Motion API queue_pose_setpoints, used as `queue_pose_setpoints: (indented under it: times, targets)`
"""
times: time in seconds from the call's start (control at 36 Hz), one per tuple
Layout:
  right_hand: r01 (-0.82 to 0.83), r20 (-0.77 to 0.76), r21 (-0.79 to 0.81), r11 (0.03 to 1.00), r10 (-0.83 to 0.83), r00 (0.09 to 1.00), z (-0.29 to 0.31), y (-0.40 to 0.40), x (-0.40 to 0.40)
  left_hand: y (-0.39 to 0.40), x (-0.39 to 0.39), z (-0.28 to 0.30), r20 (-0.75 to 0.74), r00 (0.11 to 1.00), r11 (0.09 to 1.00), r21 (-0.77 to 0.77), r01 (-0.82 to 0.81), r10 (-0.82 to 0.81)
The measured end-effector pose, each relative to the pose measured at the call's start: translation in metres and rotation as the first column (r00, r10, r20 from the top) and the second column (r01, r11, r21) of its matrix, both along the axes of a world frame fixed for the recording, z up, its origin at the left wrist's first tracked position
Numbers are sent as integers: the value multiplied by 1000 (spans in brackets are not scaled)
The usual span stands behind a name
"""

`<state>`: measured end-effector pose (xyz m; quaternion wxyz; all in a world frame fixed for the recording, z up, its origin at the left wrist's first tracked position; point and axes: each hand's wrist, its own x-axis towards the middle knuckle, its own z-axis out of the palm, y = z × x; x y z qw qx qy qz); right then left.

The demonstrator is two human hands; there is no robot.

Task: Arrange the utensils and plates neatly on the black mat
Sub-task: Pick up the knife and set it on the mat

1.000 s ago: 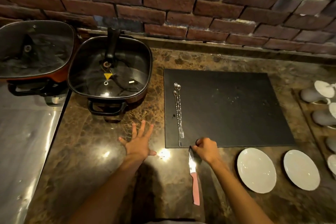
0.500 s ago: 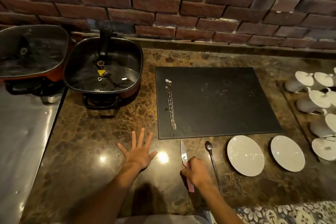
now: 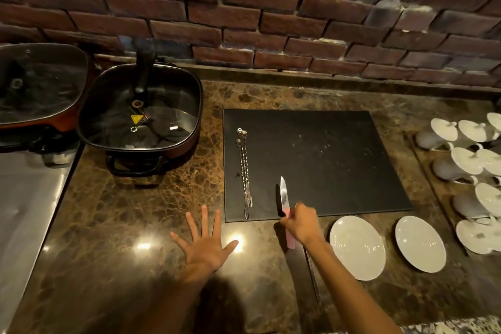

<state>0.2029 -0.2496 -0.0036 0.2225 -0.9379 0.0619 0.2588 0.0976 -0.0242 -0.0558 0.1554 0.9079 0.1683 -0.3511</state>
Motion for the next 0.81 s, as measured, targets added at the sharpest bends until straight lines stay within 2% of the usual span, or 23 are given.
queue_pose_setpoints:
  times: [0.39,0.56,0.81]
  targets:
    - [-29,12,-58,998,30,999,-2,30,129,-1,3,-13,4,1000,999,42,3,-4]
    - [-53,-32,-71,996,51,998,-10,35,137,-1,3,-19,-3,1000,999,48,10,-10]
    - [-25,-9,-72,997,25,1000,-7,31,129,-1,4,-22,38,999,999,49,-13,11]
